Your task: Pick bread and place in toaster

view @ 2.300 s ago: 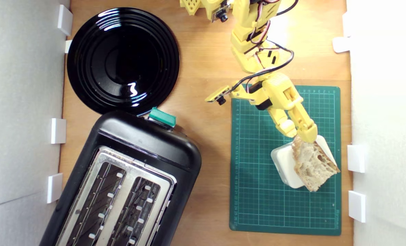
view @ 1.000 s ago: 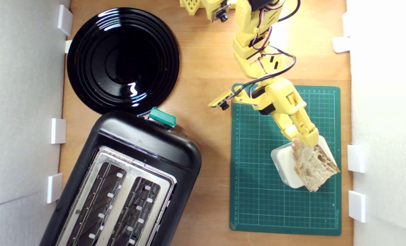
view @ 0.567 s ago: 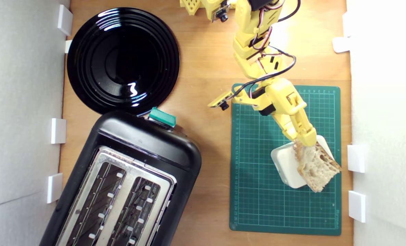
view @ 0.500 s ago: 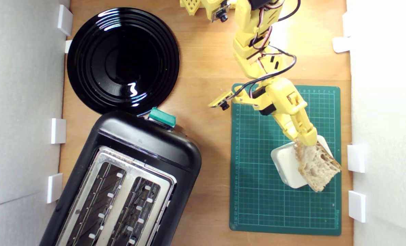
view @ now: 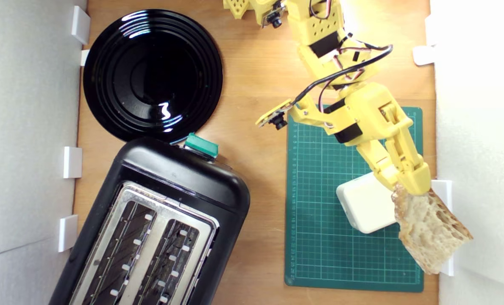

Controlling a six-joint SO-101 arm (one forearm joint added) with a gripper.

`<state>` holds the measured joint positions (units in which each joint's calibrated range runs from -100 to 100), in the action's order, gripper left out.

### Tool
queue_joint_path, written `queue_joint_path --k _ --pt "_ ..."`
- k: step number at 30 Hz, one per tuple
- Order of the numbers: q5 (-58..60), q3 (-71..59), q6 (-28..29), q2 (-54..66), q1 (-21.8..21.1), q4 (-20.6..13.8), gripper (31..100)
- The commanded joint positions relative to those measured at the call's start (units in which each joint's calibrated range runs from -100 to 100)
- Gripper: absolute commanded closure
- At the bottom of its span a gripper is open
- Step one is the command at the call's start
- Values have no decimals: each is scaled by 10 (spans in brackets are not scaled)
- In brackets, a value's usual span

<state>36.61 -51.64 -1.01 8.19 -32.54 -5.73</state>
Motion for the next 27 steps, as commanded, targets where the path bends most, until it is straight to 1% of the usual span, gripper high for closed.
queue_joint_path --k 1,4,7,13,17,20,25,27 --pt "-125 22 -2 161 2 -3 707" --pt "-231 40 -4 234 6 -3 707" --pt "-367 112 -28 278 23 -3 711" --pt "-607 304 -75 278 58 -3 707" --pt "-758 435 -118 277 79 -3 706" --pt "-829 502 -150 277 103 -3 706" --pt "-885 589 -220 268 138 -3 705" --pt "-933 645 -246 248 152 -3 705"
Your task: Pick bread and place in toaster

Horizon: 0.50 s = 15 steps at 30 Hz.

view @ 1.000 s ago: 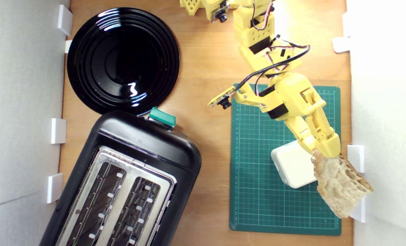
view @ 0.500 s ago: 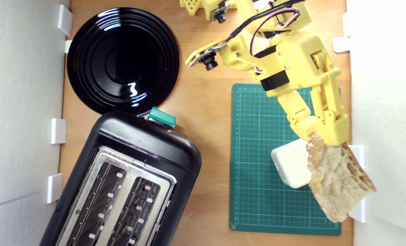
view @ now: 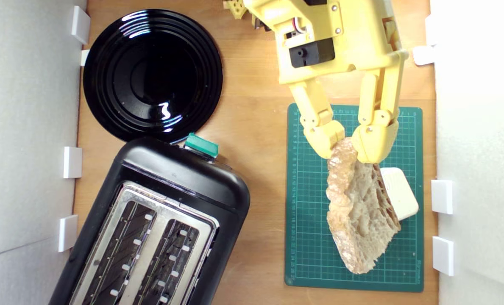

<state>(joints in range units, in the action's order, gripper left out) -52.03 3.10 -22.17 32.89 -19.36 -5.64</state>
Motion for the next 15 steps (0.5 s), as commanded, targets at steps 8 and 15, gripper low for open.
queue_joint_path --k 8,15 --pt "-251 292 -109 -51 57 -3 705" --pt "-306 303 -188 -50 107 -3 709"
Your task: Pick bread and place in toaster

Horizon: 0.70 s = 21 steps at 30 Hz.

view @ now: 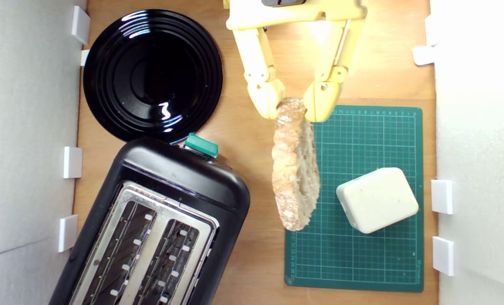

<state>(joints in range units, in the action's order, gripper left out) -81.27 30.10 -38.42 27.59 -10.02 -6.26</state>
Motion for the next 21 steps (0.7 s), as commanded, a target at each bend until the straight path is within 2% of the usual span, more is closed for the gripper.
queue_joint_path --k 1,7,17,21 --pt "-18 33 -33 3 16 2 709" --pt "-41 33 -63 -1 37 -11 711" --pt "-35 72 -76 -31 38 -108 711" --pt "-35 75 -94 -37 42 -119 711"
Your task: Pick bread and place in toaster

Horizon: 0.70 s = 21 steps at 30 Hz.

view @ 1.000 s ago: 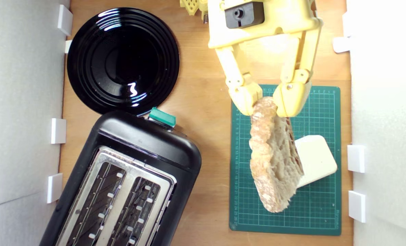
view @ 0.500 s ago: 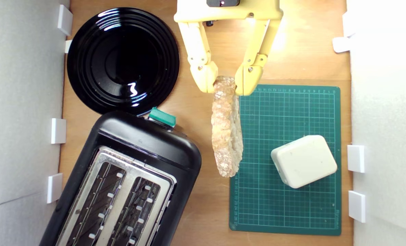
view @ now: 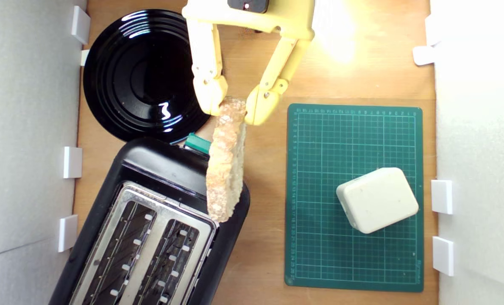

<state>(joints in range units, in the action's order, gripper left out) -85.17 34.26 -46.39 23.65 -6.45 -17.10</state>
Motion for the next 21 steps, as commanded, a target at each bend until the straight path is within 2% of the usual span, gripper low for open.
queue_joint_path --k 1,8,12,16,21 --pt "4 41 -19 -2 15 -10 711" --pt "5 81 -38 -8 34 -9 711" --pt "10 81 -42 -8 34 -37 711" --pt "51 81 -38 -8 38 -44 711" --pt "61 80 -42 -12 84 -38 707"
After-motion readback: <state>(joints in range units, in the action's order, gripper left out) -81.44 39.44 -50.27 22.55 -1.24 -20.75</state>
